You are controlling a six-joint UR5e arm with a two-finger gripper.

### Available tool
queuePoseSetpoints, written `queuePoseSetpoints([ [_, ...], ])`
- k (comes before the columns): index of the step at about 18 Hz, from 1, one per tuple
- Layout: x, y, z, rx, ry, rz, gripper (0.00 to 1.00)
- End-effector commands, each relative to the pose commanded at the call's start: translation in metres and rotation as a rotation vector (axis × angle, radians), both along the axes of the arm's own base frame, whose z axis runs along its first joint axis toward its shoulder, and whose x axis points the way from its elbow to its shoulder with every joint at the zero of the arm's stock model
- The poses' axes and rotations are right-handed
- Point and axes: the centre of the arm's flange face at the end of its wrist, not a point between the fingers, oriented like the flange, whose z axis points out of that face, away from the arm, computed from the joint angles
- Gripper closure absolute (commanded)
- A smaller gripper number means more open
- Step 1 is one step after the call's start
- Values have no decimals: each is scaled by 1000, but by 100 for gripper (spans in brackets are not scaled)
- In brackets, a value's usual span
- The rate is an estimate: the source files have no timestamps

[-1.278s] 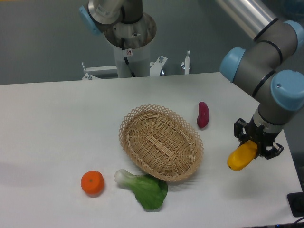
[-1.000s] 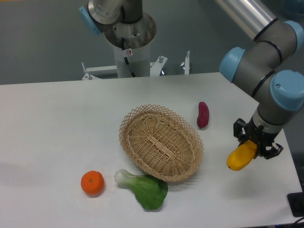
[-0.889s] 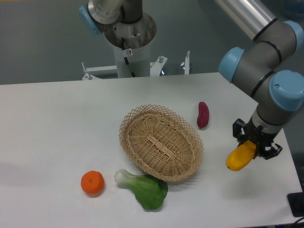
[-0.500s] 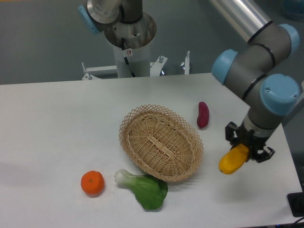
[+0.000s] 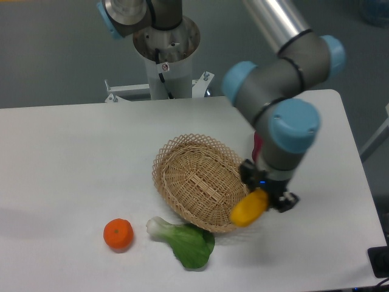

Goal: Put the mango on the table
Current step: 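Carry the mango over the wicker basket toward the orange, then lower the mango onto the table and open the gripper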

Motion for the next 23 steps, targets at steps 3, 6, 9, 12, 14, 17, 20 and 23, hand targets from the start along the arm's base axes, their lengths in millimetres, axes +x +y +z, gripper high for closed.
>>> queuePoseSetpoints([
  [3, 75, 28, -7, -16, -18, -55, 73],
  [6, 123, 43, -17, 16, 15, -87, 73],
  [9, 165, 39, -36, 39, 37, -141, 73],
  [12, 195, 25, -52, 12, 15, -182, 72],
  [14, 204, 25, -58, 1, 7, -196, 68],
  [17, 221, 33, -73, -19, -7, -224, 66],
  [20, 238, 33, -86, -41, -22, -251, 61],
  [23, 253, 25, -104, -75, -45, -270, 61],
])
